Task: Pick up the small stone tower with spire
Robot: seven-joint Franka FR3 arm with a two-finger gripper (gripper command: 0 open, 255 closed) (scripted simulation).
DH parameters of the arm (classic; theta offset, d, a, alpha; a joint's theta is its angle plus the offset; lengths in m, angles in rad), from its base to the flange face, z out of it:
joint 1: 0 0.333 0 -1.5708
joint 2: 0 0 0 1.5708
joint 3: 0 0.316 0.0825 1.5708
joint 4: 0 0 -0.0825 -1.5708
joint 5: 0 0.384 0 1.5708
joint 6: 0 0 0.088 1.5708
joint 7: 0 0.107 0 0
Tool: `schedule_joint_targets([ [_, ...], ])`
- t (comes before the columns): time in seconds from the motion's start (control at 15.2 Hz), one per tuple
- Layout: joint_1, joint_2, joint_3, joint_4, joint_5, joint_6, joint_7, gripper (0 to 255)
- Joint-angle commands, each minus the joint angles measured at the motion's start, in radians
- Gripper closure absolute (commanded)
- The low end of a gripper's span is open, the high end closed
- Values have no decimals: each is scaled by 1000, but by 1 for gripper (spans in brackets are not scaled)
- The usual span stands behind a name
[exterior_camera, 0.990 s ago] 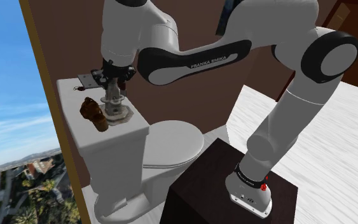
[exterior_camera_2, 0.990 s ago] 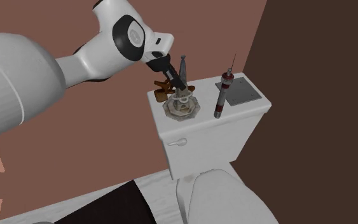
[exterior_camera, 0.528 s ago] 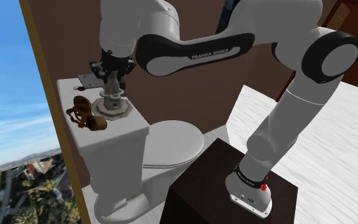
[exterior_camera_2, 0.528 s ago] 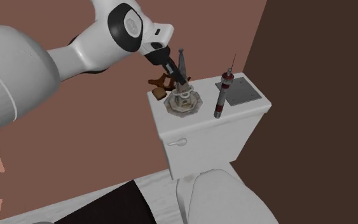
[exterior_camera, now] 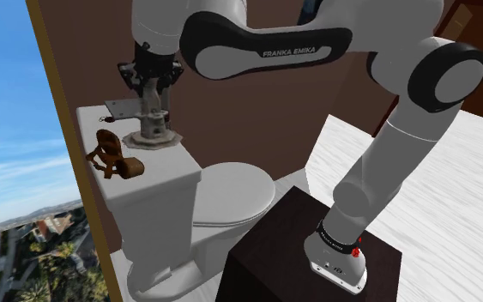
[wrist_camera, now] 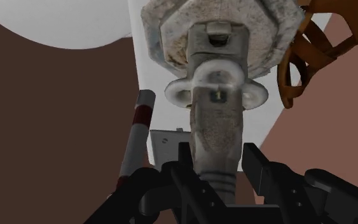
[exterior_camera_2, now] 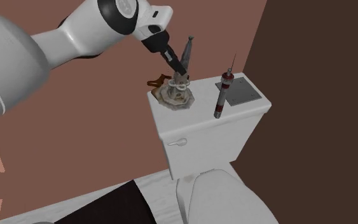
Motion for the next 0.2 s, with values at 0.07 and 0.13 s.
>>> schedule_joint_targets([
  [0.07, 0, -2, 0, 26, 7, -22, -16, 255],
  [0.13, 0, -2, 0, 26, 7, -22, -16, 255],
])
